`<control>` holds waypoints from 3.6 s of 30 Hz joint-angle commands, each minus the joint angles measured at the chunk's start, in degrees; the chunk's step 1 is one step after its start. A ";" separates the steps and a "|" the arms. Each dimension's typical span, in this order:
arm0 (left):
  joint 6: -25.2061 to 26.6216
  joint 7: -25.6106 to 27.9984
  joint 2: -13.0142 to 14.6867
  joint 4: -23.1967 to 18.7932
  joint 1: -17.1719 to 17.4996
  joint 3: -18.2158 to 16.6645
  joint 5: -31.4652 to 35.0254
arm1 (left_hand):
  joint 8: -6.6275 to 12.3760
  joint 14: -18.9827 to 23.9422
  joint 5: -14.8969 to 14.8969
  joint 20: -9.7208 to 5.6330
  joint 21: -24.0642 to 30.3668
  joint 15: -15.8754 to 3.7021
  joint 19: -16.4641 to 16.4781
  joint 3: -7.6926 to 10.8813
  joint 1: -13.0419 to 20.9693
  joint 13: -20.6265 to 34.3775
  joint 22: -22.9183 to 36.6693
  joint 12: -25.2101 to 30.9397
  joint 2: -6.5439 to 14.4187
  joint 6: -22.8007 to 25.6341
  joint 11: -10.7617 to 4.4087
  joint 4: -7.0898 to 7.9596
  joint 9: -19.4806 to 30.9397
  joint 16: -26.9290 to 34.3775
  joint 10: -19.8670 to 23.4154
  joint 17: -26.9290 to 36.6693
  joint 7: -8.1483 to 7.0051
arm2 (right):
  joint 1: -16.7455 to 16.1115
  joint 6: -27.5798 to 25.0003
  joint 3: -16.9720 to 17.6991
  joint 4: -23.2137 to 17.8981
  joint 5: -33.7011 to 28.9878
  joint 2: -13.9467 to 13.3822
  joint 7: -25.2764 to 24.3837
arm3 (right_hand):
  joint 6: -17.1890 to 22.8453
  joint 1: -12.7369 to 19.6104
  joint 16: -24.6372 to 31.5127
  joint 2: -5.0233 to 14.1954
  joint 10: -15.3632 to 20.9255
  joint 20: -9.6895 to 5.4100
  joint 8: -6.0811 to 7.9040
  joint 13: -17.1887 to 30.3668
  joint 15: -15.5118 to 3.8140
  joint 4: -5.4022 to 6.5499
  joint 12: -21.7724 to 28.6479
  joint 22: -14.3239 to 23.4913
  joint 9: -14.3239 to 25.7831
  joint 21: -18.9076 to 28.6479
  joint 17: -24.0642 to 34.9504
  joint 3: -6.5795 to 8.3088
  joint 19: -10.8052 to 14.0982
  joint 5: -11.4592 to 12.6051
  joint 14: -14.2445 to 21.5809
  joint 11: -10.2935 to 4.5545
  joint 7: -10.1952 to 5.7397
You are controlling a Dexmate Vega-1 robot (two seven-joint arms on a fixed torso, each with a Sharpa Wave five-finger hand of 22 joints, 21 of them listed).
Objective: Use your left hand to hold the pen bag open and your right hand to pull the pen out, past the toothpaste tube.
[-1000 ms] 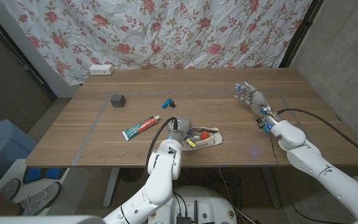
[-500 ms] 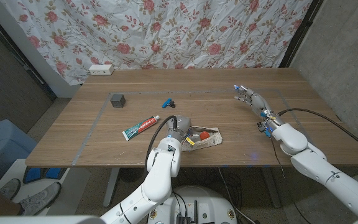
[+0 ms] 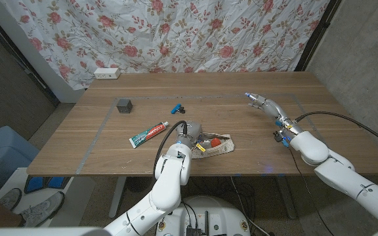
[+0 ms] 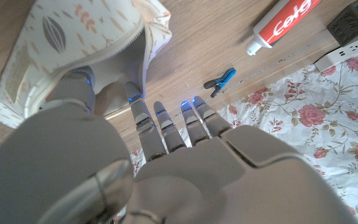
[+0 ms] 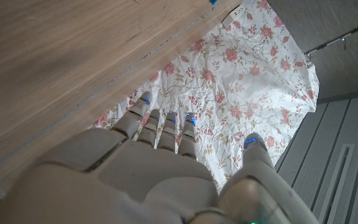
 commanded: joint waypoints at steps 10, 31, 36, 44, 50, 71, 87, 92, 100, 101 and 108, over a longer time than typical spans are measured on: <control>-0.19 0.84 0.79 -0.75 0.50 -0.19 -1.28 | -0.01 -0.70 0.47 0.31 -0.18 -4.62 -0.93 -0.69 -0.87 0.32 0.16 0.11 0.21 -0.87 0.23 -0.13 0.01 -0.11 -0.90 0.15 0.19 | -5.15 -6.25 2.25 -9.27 -9.72 -5.83 -4.48 | 0.72 3.55 -0.31 -1.18 -1.08 0.26 0.55 -0.01 0.37 -1.94 0.08 0.18 0.43 -0.04 -0.32 0.74 -0.62 -0.25 -0.56 -0.14 -1.20; 2.57 7.91 1.09 -0.09 2.71 -0.47 -6.69 | 0.11 -2.08 0.39 0.60 -0.11 -3.49 -2.09 -1.87 -2.85 0.32 0.16 0.15 0.23 -1.67 1.48 0.17 -0.02 -0.08 -2.44 0.18 0.58 | -6.50 -14.14 2.65 -16.11 -17.53 -9.15 -4.83 | 0.84 6.87 -0.36 -2.41 -1.68 0.30 0.78 0.01 0.52 -2.36 0.12 0.17 0.54 0.00 -0.71 1.41 -0.91 -0.44 -0.84 -0.40 -1.36; 3.37 9.82 1.24 0.20 2.85 -0.33 -8.49 | 0.11 -2.48 0.40 0.75 -0.11 -3.22 -2.45 -2.13 -3.34 0.32 0.16 0.08 0.35 -1.95 2.02 0.24 -0.03 -0.09 -3.12 0.18 0.66 | -6.54 -15.91 2.53 -17.73 -19.21 -10.11 -4.56 | 0.95 7.78 -0.38 -2.76 -1.87 0.35 0.88 0.02 0.63 -2.40 0.12 0.17 0.57 0.00 -0.80 1.58 -1.03 -0.45 -0.96 -0.39 -1.54; 4.00 11.90 1.98 0.83 2.05 0.35 -10.99 | 0.13 -2.72 0.42 0.85 -0.10 -3.11 -2.73 -2.30 -3.68 0.32 0.15 0.07 0.50 -2.15 2.37 0.25 -0.04 -0.04 -3.64 0.18 0.66 | -6.84 -17.46 2.50 -19.76 -21.56 -11.34 -4.54 | 2.12 9.87 -0.32 -3.28 -2.00 0.56 1.44 0.03 0.75 -2.45 0.20 0.16 0.63 0.06 -0.99 2.08 -1.05 -0.47 -0.93 -0.36 -1.79; 4.92 12.47 2.39 1.04 1.42 1.04 -12.15 | 0.14 -2.97 0.44 0.83 -0.05 -2.96 -2.83 -2.43 -3.93 0.31 0.15 0.11 0.59 -2.32 2.94 0.25 -0.04 -0.05 -3.88 0.18 0.74 | -7.23 -19.25 2.36 -21.22 -23.52 -12.15 -4.49 | 4.20 13.36 -0.21 -3.94 -1.99 0.68 2.38 0.05 0.90 -2.56 0.32 0.14 0.81 0.16 -1.26 3.08 -0.80 -0.60 -0.73 -0.25 -1.46; 7.77 13.36 2.98 2.15 -1.33 3.48 -16.10 | 0.04 -3.75 0.47 1.51 -0.10 -1.81 -3.86 -2.84 -4.77 0.32 0.15 0.16 0.89 -3.58 3.96 0.21 -0.05 -0.03 -5.07 0.16 1.05 | -9.57 -24.62 1.50 -25.19 -31.82 -13.66 -6.80 | 13.57 22.85 0.48 -8.47 -0.87 0.75 6.74 0.10 0.54 -2.19 0.64 0.17 1.53 0.51 -1.51 4.24 1.00 -0.81 0.88 -0.25 -0.99; 10.15 13.28 3.52 2.15 -2.18 5.58 -15.80 | -0.01 -4.08 0.45 1.74 -0.03 -1.35 -4.28 -3.16 -5.49 0.33 0.16 0.31 1.05 -4.45 4.47 0.25 -0.06 0.04 -5.45 0.15 1.40 | -8.41 -31.03 -1.64 -28.04 -37.40 -13.33 -5.04 | 17.13 24.93 1.18 -9.06 1.13 0.60 8.42 0.09 0.53 -1.63 1.10 0.20 1.73 0.76 -1.29 4.12 2.59 -0.56 2.50 -0.48 -1.39; 10.25 13.96 3.56 2.46 -2.44 5.87 -15.94 | 0.01 -4.13 0.44 1.70 0.00 -1.33 -4.33 -3.25 -5.69 0.33 0.16 0.31 1.08 -4.62 4.47 0.27 -0.06 0.06 -5.61 0.15 1.27 | -7.49 -32.45 -2.96 -28.69 -39.69 -13.42 -4.32 | 17.35 25.11 1.17 -9.10 1.02 0.59 8.53 0.09 0.56 -1.55 0.99 0.20 1.74 0.71 -1.22 4.08 2.62 -0.54 2.41 -0.50 -1.70; 9.63 14.30 4.11 2.88 -3.34 6.19 -16.65 | -0.02 -4.70 0.45 1.68 -0.01 -0.94 -4.62 -3.36 -5.99 0.34 0.16 0.20 1.24 -5.08 4.79 0.27 -0.07 -0.05 -6.29 0.16 1.25 | -6.40 -34.05 -4.81 -29.47 -42.16 -12.93 -3.48 | 17.52 25.23 1.10 -9.32 0.67 0.73 8.64 0.10 0.77 -1.43 0.77 0.21 1.77 0.61 -1.14 3.91 2.57 -0.53 2.19 -0.49 -1.97; 9.62 14.26 4.14 2.93 -3.44 6.25 -16.68 | 0.00 -4.74 0.45 1.69 -0.03 -0.91 -4.68 -3.36 -6.00 0.34 0.16 0.22 1.25 -5.06 4.80 0.27 -0.07 -0.05 -6.29 0.16 1.22 | -6.25 -34.59 -5.17 -29.70 -42.90 -12.88 -3.25 | 17.63 25.24 1.11 -9.33 0.62 0.75 8.68 0.10 0.76 -1.40 0.75 0.21 1.77 0.59 -1.12 3.89 2.56 -0.52 2.19 -0.45 -2.16; 9.27 14.46 4.41 3.02 -3.81 6.27 -17.91 | -0.03 -4.88 0.46 1.74 -0.03 -0.81 -4.89 -3.38 -6.11 0.34 0.16 0.19 1.42 -5.42 4.87 0.25 -0.07 -0.02 -6.63 0.16 1.14 | -5.63 -35.51 -6.36 -30.57 -44.78 -12.69 -2.55 | 18.06 25.52 1.12 -9.19 0.35 0.79 8.86 0.11 0.81 -1.27 0.60 0.22 1.78 0.53 -1.00 3.88 2.55 -0.45 2.08 -0.61 -2.85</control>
